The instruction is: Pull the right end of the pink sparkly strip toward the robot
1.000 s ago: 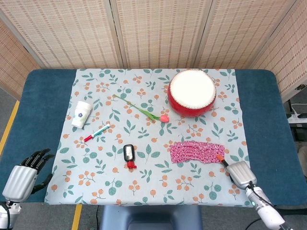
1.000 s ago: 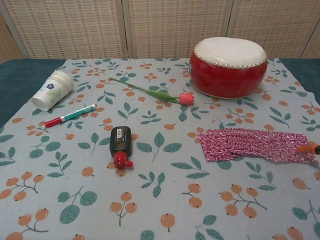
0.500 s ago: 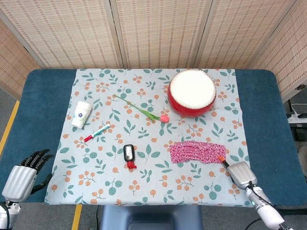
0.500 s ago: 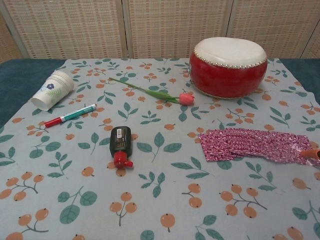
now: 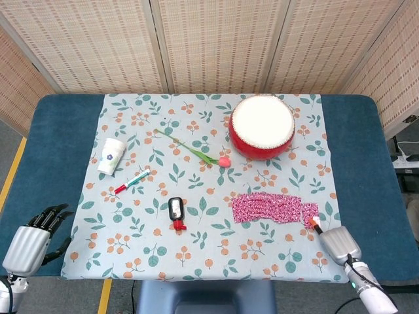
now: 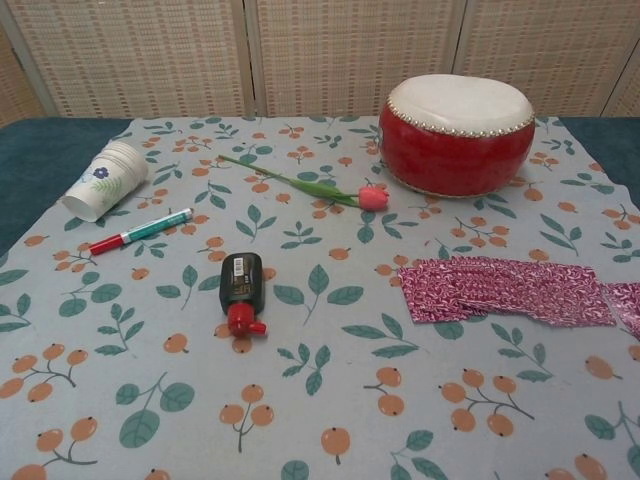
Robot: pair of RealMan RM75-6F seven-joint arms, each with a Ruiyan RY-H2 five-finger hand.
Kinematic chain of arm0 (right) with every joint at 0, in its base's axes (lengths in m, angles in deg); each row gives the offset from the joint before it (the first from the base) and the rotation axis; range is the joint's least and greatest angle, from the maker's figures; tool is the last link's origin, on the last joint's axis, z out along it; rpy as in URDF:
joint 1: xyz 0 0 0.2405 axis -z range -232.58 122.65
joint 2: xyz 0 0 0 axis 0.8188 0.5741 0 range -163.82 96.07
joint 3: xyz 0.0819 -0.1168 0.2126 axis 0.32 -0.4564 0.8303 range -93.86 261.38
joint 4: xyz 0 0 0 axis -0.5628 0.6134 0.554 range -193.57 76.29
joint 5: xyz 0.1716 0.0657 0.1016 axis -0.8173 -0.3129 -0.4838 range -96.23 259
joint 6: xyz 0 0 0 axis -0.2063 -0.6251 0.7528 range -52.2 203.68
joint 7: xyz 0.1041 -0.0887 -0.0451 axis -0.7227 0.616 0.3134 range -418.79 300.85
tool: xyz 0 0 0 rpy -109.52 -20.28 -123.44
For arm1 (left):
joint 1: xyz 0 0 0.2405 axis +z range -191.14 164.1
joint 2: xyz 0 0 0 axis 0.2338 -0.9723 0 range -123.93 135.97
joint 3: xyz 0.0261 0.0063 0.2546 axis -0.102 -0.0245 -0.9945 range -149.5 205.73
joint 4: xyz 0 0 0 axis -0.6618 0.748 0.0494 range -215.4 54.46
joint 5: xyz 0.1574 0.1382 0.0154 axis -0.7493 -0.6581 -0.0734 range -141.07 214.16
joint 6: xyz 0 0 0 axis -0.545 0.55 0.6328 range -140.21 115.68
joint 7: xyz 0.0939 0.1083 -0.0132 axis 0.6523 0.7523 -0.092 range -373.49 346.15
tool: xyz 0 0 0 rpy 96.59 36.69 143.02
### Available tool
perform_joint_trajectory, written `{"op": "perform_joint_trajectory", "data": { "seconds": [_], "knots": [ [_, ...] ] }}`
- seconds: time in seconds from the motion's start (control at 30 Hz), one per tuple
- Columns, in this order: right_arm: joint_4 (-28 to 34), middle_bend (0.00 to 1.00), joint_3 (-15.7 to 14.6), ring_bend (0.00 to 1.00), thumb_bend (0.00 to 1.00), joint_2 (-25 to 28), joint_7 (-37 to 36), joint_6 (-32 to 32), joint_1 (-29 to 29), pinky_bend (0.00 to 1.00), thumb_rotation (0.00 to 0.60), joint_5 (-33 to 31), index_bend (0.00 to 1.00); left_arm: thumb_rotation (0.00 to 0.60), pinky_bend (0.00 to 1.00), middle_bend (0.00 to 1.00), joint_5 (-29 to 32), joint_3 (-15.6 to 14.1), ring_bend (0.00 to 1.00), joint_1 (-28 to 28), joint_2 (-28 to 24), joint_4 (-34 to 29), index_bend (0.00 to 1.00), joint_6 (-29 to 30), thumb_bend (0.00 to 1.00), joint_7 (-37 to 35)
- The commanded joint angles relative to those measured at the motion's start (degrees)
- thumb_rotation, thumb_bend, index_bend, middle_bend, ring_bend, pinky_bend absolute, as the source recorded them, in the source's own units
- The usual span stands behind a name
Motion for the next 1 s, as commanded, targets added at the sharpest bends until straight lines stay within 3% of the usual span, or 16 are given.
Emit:
{"op": "perform_joint_trajectory", "data": {
  "seconds": [0.03,0.33,0.53,0.73,1.0],
  "knots": [
    [1.24,0.72,-1.05,0.83,0.99,1.09,1.0,-0.55,0.38,0.72,0.6,0.04,0.5,0.6,0.43,0.18,-0.04,-0.04,0.2,0.0,-0.05,-0.06,0.24,-0.02,0.33,-0.05],
    [4.26,0.72,-3.75,0.83,0.99,3.01,1.31,-3.77,1.91,0.72,0.6,4.06,0.55,0.6,0.43,0.18,-0.46,-0.3,0.2,-0.05,-0.34,-0.19,0.24,-0.04,0.33,-0.82],
    [2.57,0.72,-4.77,0.83,0.99,1.57,-1.9,-12.65,4.97,0.72,0.6,13.47,0.56,0.6,0.43,0.18,-0.19,-0.23,0.22,-0.03,-0.48,-0.24,0.24,-0.09,0.33,-1.29],
    [0.88,0.72,-4.9,0.83,0.99,0.82,-6.02,-16.23,5.85,0.72,0.6,18.96,0.5,0.6,0.43,0.18,-0.29,-0.24,0.22,-0.06,-0.43,-0.18,0.24,-0.1,0.33,-1.27],
    [-1.35,0.72,-1.9,0.83,0.99,-1.59,-8.37,-13.68,4.52,0.72,0.6,17.29,0.37,0.6,0.43,0.18,-0.15,-0.25,0.22,-0.14,-0.47,-0.21,0.24,-0.37,0.33,-1.32]
  ]
}}
